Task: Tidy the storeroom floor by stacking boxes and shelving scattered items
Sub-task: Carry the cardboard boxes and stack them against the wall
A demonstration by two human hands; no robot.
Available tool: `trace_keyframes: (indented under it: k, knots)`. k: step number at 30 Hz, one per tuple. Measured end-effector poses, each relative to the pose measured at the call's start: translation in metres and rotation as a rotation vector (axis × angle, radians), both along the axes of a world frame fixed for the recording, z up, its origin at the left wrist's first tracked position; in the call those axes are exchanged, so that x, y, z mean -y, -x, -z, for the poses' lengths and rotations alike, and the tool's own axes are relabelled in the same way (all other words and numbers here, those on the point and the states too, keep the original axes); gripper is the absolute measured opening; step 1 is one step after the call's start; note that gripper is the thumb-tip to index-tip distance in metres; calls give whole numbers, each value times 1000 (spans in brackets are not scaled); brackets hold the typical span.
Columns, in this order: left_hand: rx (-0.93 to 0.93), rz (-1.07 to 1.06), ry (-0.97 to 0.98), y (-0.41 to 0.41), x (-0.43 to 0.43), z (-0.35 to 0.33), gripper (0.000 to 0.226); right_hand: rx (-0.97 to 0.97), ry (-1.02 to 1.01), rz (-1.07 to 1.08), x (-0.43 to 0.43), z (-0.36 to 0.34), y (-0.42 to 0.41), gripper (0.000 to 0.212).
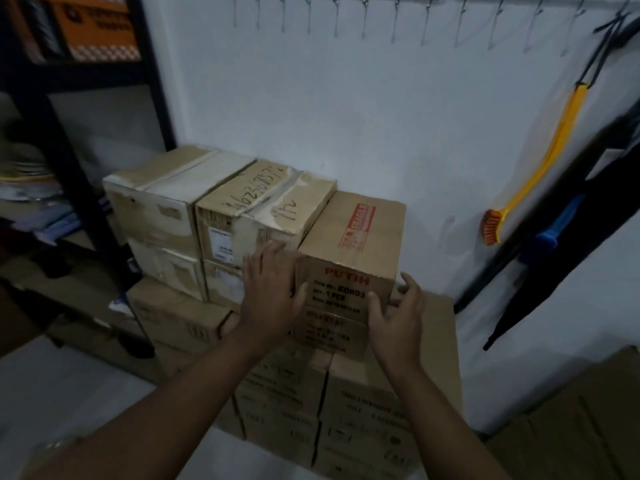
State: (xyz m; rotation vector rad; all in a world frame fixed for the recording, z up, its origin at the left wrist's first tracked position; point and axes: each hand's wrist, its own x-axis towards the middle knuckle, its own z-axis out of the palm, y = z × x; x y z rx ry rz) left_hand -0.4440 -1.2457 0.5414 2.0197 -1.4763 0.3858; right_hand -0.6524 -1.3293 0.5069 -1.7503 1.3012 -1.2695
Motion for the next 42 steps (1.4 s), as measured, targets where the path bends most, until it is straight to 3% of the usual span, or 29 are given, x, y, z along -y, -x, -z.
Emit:
trace_keyframes:
  k: [4, 9, 15, 18, 26, 31, 36, 42]
  knots:
    - [3, -19, -109, -3, -53, 46, 53, 43, -28, -92, -21, 11, 1, 75]
    - [-95, 11, -290, -21, -122, 103, 48, -103, 102, 72, -61, 42, -10, 64]
    - [-376, 4, -405, -61, -208, 147, 34, -454, -24, -348, -117, 98, -48, 31]
    - [-532, -95, -372, -70, -267, 174, 33, -635, -314, -565, -142, 126, -66, 18]
    - [-727, -452, -381, -83, -479, 219, 28, -909, -486, -776, -243, 176, -123, 12]
    - [-802, -663, -289, -80, -612, 227, 25, -1058, -399, -945, -318, 207, -169, 10]
    - [-875, -869, -174, -65, -718, 231, 19, -1154, -166, -1106, -413, 189, -205, 6]
    - [-938, -983, -142, -41, -804, 242, 17, -1156, -53, -1200, -485, 188, -227, 8]
